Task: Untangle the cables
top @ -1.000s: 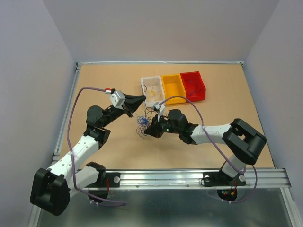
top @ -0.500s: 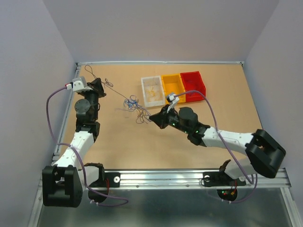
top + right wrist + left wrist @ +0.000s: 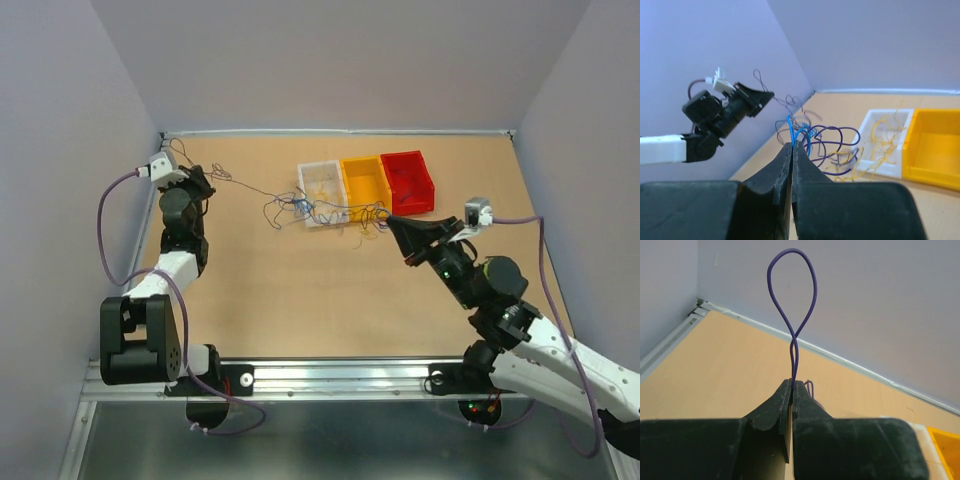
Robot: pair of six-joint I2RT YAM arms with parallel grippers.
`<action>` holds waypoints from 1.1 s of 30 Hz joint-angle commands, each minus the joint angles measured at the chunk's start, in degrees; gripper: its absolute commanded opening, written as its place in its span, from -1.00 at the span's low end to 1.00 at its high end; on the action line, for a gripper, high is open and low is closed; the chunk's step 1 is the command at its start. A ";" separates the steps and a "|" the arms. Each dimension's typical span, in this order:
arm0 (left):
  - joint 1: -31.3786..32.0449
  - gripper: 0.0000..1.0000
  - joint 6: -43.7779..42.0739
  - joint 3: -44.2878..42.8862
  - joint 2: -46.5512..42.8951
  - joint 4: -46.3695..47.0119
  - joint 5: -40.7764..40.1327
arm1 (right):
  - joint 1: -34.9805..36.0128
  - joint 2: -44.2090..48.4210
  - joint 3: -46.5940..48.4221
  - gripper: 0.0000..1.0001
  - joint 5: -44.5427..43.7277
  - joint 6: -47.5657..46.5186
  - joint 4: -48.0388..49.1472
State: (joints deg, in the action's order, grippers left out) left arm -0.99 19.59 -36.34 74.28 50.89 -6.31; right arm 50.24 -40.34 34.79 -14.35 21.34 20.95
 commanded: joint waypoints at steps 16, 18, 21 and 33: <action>-2.17 -1.00 -5.62 -5.93 7.80 4.57 -6.80 | 0.30 23.87 4.93 -0.99 -7.70 -5.78 -14.52; -2.70 -1.00 -5.36 -7.25 9.82 3.25 -5.56 | 0.30 26.53 5.90 -0.99 -8.76 -6.57 -15.93; -3.40 -1.00 -5.36 -8.31 11.50 2.81 -4.95 | 0.21 31.62 7.49 -0.99 -10.26 -7.19 -18.39; -4.72 -1.00 -7.46 -10.33 15.19 2.46 -6.26 | 0.30 32.08 10.21 -0.99 -7.89 -6.75 -22.71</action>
State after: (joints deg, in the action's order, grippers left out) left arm -4.86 13.96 -43.94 88.86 51.18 -11.03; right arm 50.33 -7.14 43.31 -23.53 15.18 -1.30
